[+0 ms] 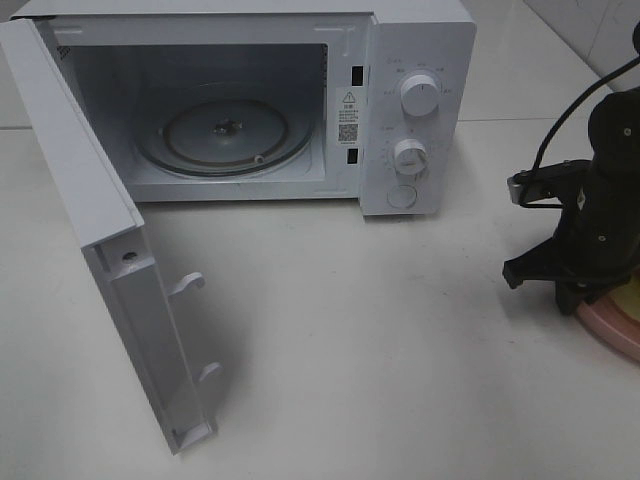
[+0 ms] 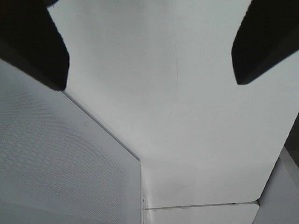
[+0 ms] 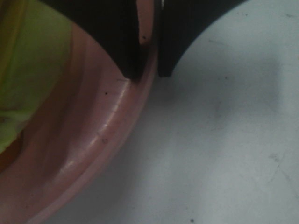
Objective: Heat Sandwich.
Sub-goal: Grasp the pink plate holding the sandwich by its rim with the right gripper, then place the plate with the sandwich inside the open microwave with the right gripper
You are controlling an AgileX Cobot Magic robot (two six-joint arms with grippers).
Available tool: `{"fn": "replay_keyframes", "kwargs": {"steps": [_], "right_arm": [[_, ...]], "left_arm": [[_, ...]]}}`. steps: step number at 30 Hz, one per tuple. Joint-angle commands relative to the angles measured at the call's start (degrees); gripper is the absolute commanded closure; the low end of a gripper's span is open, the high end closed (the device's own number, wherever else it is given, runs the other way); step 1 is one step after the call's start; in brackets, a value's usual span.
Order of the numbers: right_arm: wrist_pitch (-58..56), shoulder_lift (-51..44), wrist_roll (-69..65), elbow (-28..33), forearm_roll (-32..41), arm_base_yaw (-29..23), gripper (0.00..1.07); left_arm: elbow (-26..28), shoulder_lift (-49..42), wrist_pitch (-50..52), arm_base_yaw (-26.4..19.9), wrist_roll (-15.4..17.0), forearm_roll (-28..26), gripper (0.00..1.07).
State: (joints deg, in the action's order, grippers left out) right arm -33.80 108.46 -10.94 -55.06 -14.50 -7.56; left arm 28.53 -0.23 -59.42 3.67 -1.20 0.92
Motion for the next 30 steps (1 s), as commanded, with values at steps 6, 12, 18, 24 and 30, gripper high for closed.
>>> {"fn": "replay_keyframes", "kwargs": {"steps": [6,12,18,24,30], "right_arm": [[0.0,0.2,-1.5,0.3,-0.4,0.2,1.07],[-0.2,0.2,-1.7,0.3,-0.4,0.2,1.07],[-0.8,0.2,-1.7,0.3,-0.4,0.2,1.07],[-1.4,0.2,-1.7,0.3,-0.8,0.2,1.07],[-2.7,-0.1,-2.5,0.3,-2.2,-1.3,1.07]], "left_arm": [[-0.2,-1.5,0.5,-0.1,-0.1,-0.3,0.17],[-0.2,-1.5,0.5,-0.1,-0.1,-0.3,0.17],[-0.2,-1.5,0.5,-0.1,-0.1,-0.3,0.17],[-0.2,-1.5,0.5,-0.1,-0.1,-0.3,0.17],[-0.2,-1.5,0.5,-0.1,-0.1,-0.3,0.17]]}}
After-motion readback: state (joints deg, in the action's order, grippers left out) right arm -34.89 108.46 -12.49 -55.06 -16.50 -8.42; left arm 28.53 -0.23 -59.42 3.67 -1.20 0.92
